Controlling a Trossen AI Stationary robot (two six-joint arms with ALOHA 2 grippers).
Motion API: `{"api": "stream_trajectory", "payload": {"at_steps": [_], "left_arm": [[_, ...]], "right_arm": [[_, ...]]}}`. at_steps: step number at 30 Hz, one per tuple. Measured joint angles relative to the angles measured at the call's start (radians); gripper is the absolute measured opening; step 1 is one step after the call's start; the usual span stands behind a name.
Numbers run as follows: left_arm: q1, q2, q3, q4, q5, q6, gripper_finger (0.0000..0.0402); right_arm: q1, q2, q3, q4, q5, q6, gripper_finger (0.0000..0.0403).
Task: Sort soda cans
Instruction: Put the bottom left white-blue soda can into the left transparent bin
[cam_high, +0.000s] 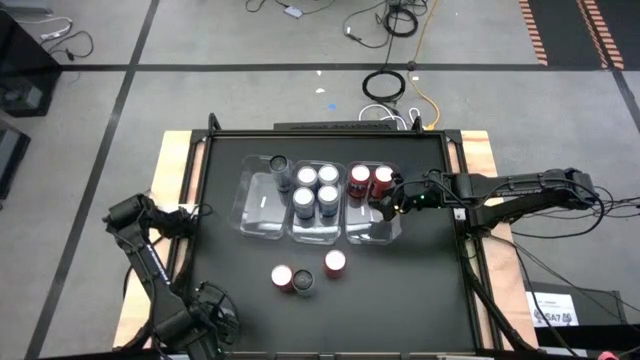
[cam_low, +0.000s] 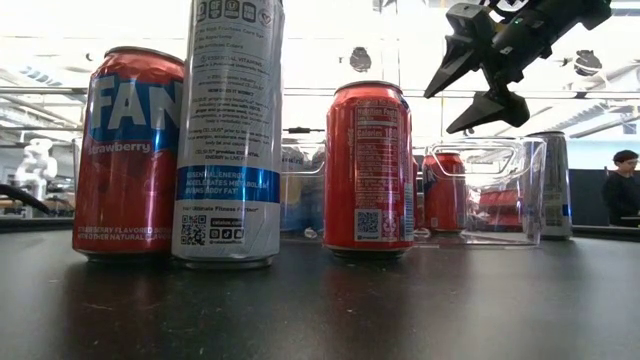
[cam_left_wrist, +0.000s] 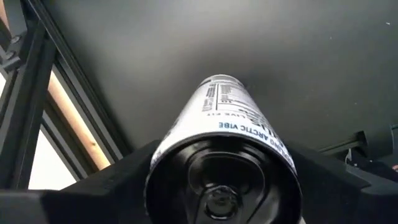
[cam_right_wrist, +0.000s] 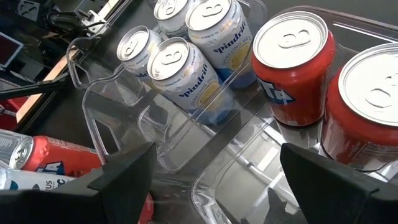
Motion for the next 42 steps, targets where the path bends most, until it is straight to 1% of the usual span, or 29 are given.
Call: {"api": "stream_trajectory", "payload": {"at_steps": [8,15,24,30,34,37,40,42], "left_arm": [[0.021,-0.056,0.000,-0.007,0.003,-0.001,0.0286],[0.056,-0.125,0.000,-0.009,-0.013,0.032,0.0282],[0.160,-0.275,0.000,-0.071,-0.180,0.181,0.0280],[0.268,-0.411,0.000,-0.222,-0.288,0.199,0.0279],[0.411,-0.500,-0.003,-0.202,-0.365,0.381,0.0279],[0.577,-0.533,-0.003,-0.213,-0.416,0.606,0.0279],[0.763,-0.540,-0.003,-0.209,-0.407,0.877,0.0279],[0.890,-0.532,-0.003,-0.207,-0.354,1.069,0.0279]], "right_arm": [[0.000,0.000,0.000,0.000,0.000,-0.006,0.0336],[0.000,0.000,0.000,0.000,0.001,-0.007,0.0336],[0.000,0.000,0.000,0.000,0.005,-0.028,0.0336],[0.000,0.000,0.000,-0.002,0.003,-0.060,0.0336],[0.000,0.000,0.000,-0.002,0.002,-0.082,0.0336],[0.000,0.000,0.000,0.000,0.002,-0.082,0.0336],[0.000,0.000,0.000,0.003,0.002,-0.082,0.0336],[0.000,0.000,0.000,0.003,0.002,-0.064,0.0336]]}}
